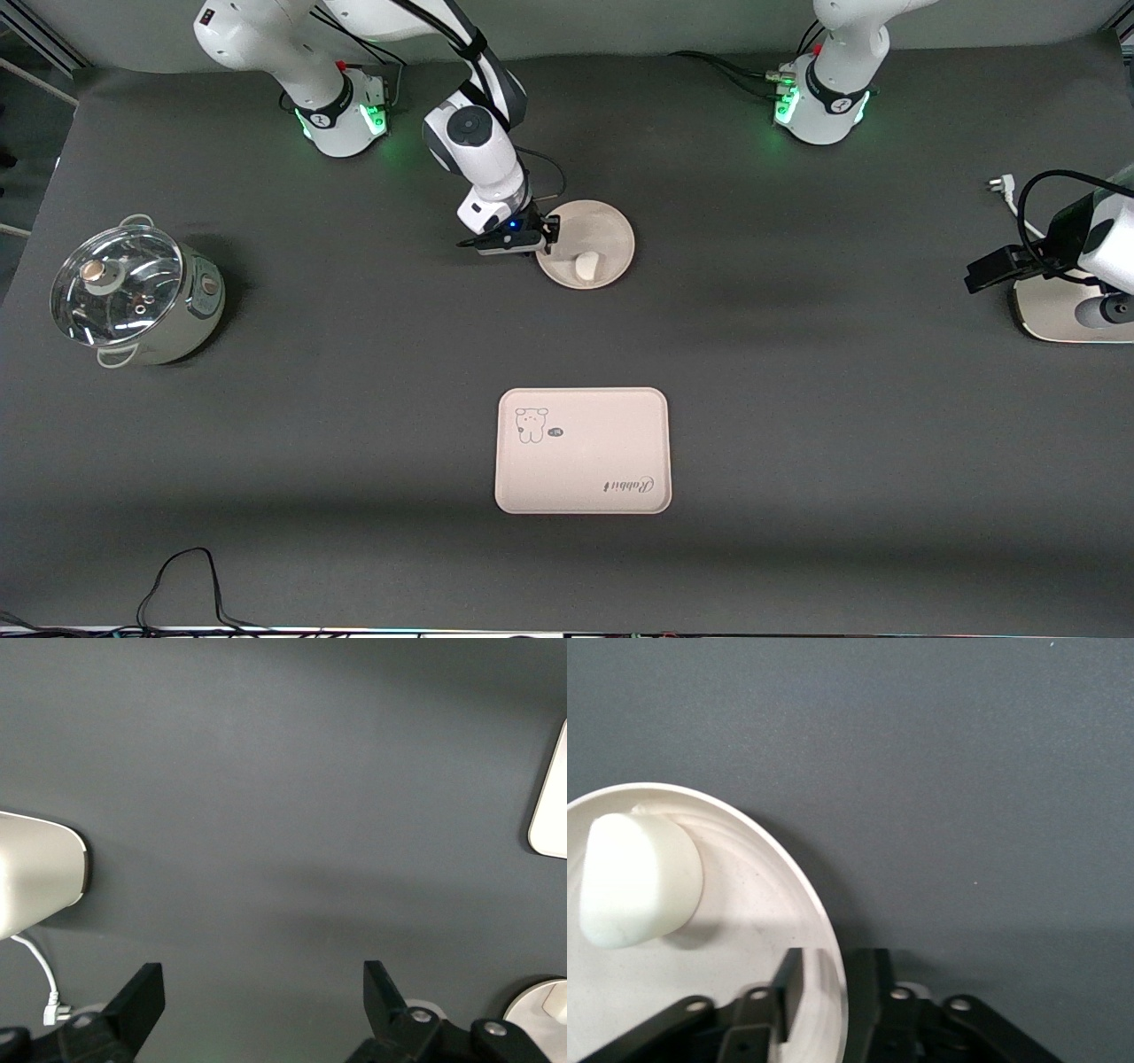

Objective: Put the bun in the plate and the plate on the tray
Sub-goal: 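Lower the right gripper to the plate rim and grasp it, then carry the plate with the bun onto the bunny tray and release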

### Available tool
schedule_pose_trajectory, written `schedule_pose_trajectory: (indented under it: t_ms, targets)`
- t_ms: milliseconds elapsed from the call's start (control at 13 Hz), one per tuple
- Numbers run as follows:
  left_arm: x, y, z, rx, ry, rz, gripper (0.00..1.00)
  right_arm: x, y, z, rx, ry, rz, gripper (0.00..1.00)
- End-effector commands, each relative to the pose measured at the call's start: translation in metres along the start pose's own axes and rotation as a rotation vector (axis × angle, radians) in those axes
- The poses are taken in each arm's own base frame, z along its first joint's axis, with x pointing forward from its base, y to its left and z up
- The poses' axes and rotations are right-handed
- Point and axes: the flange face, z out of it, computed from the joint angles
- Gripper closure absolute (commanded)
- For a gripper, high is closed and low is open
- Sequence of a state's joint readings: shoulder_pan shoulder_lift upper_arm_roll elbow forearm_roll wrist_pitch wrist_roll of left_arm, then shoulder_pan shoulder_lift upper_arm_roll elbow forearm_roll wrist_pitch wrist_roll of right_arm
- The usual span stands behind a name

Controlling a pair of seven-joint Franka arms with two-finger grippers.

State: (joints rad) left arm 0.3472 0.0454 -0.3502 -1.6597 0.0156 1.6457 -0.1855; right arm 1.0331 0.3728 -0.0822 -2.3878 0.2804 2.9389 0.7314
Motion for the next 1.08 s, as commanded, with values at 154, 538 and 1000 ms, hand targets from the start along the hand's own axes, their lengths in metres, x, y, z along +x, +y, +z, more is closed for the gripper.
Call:
schedule_pose_trajectory:
  t_ms: [154,538,1000]
  targets:
    - [0.002,0.002,-0.004,-0.011,0.007,0.013,0.00,0.001,-0.006,-0.001,0.008,-0.007,0.017,0.87]
    - [0.002,0.001,-0.005,-0.016,0.009,0.013,0.00,0.006,-0.008,-0.010,0.023,0.001,0.015,0.98]
    - [0.003,0.002,-0.005,-0.017,0.011,0.013,0.00,0.022,-0.013,-0.057,0.050,-0.022,0.014,1.00]
